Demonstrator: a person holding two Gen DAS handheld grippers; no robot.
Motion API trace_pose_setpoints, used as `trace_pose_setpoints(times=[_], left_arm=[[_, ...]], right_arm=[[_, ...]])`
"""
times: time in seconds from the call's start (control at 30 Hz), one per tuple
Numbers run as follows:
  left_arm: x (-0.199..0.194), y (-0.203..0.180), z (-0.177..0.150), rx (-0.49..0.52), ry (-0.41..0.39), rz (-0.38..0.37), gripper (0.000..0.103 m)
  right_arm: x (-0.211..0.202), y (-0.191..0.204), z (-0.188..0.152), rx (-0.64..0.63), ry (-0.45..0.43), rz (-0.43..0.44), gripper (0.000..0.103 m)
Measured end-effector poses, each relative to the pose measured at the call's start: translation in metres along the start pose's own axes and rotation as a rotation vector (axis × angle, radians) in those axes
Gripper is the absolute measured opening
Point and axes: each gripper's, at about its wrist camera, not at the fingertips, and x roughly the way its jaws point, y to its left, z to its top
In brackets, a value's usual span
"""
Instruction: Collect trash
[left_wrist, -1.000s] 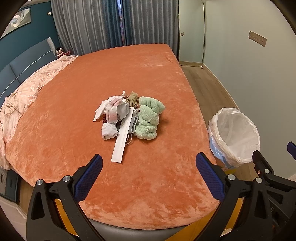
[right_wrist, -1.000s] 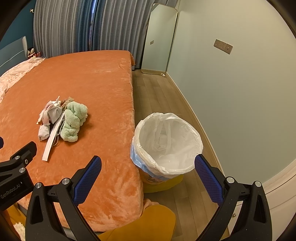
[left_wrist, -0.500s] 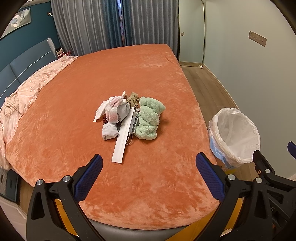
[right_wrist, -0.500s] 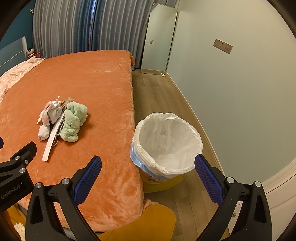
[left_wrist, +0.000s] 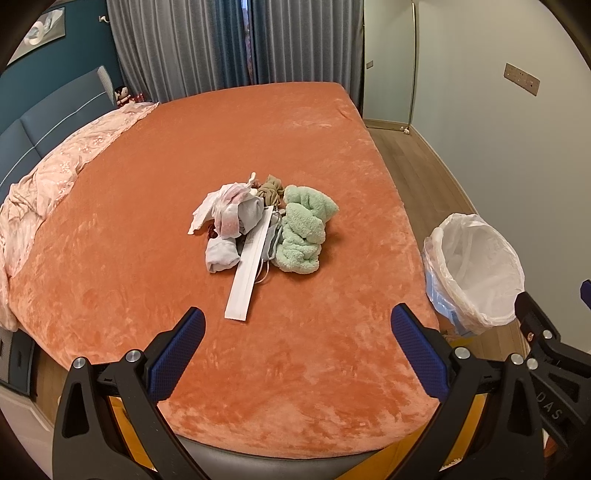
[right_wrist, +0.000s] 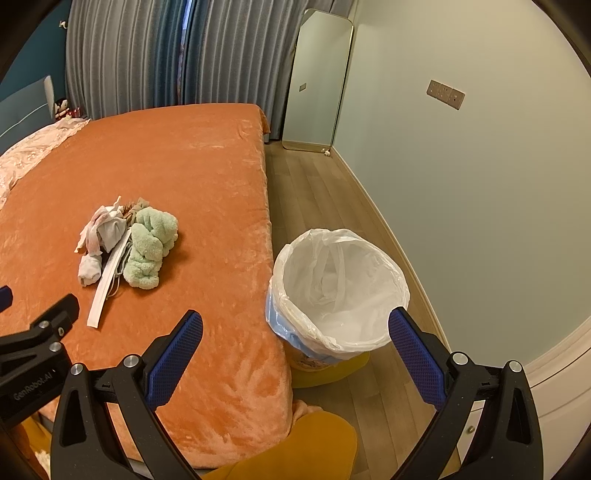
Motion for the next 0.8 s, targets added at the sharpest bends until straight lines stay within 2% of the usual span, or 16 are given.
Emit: trace_pose_setpoints(times=[0.33, 0.63, 0.8], left_arm=[[0.023, 0.018, -0.005, -0.001, 0.0, -0.006, 0.096], [0.08, 0.077, -0.009, -0.065, 0.058, 0.019, 0.096], [0.112, 0.112, -0.008, -0.139, 0.067, -0.028, 0.096]], right_arm=[[0.011, 0.021, 0.005, 0.014, -0.009, 0.012, 0.096], [0.044, 0.058, 0.01, 0.016, 0.019, 0.055, 0.096], [0.072, 0.089, 0.014, 0.012, 0.042, 0.112, 0.096]])
